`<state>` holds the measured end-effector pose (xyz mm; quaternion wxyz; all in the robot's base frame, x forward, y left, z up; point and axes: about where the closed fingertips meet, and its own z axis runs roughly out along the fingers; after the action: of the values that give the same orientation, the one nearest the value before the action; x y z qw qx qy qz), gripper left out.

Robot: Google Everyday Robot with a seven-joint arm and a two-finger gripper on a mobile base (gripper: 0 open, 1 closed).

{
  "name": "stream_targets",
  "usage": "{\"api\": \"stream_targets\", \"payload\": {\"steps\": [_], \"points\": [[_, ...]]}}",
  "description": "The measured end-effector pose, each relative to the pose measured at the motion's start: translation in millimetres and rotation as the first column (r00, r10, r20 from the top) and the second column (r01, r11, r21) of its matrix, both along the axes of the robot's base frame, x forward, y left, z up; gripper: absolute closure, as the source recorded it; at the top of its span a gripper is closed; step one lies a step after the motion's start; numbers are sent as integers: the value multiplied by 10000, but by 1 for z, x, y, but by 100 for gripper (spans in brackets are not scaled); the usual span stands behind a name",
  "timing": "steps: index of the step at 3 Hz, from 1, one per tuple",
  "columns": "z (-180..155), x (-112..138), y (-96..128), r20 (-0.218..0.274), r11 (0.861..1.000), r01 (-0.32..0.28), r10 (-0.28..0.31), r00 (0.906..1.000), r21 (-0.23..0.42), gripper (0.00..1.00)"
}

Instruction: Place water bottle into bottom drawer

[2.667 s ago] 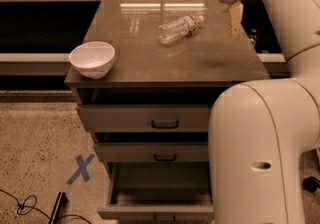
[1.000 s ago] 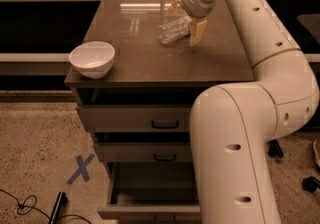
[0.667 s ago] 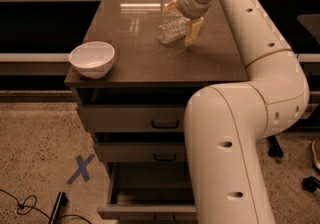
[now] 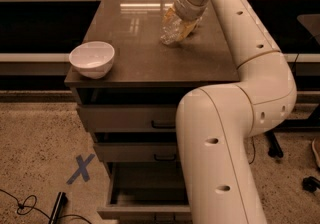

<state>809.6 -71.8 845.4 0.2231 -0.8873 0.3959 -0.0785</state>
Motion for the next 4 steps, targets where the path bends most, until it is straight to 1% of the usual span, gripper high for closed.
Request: {"api": "stream_targets", "payload": {"steps": [1,2,3,4], "points": [[-9,1,-1,-181,10000,61,-62,9998,-41,59],[-13,0,0,-318,10000,39,-38,9995,8,56],[-13,-1,1,-375,9999,46,-41,9993,132,75],[18,2,4,149,9993,372,-371,9992,-95,98]]}}
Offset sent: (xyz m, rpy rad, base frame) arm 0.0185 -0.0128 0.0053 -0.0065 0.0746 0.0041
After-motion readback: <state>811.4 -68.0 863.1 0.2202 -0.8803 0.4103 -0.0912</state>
